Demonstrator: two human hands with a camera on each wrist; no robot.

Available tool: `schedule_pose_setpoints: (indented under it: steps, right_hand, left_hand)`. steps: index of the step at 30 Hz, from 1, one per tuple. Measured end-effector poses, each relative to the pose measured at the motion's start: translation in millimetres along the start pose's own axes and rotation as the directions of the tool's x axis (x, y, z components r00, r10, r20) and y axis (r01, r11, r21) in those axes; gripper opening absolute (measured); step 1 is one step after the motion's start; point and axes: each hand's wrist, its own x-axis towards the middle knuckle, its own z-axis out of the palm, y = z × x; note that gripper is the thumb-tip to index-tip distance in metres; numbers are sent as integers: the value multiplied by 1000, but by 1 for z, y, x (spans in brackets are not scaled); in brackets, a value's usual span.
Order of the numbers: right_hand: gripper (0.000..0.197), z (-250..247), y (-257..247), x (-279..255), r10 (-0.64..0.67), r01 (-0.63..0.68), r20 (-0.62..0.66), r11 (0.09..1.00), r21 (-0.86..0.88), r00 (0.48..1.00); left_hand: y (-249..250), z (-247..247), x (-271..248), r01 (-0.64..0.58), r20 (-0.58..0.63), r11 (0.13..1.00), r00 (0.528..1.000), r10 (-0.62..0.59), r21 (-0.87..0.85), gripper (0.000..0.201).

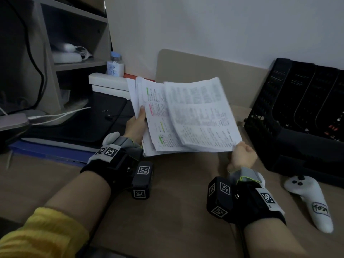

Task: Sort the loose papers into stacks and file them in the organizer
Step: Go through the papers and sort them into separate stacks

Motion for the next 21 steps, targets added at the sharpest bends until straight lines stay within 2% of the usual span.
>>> schedule_pose_setpoints:
  steps: [3,4,6,9,12,16,19,21]
  right_hand:
    - [28,-5,1,8,33,-24,-126,997,70,992]
    - [24,-5,1,10,3,5,-168,999,47,986]
    - [30,-10,-1,14,-72,60,-229,997,-57,971]
    - [39,-22,-7,20,-118,88,-260,988,-125,958]
    - [41,-33,-8,30,-224,174,-294,967,-187,929]
    - [49,-38,-2,39,-282,196,-300,938,-285,912]
    - [45,-39,-1,41,-281,197,-231,924,-328,931]
    - [43,-37,1,40,-249,173,-176,917,-360,952]
  left_hand:
    - [-2,0,5,10,13,1000,1000,-11,14,49]
    - [-2,-1,5,12,9,1000,1000,-12,21,50]
    - [-2,0,6,17,13,999,1000,-17,29,51]
    - [-6,0,12,18,11,999,1000,-18,28,51]
    - [-8,-3,15,24,11,999,1000,-24,20,54]
    - [-12,-13,24,60,60,996,997,-57,-59,61]
    - [-19,-16,36,92,102,992,991,-82,-89,70]
    - [-21,-18,40,66,103,995,993,-58,-76,65]
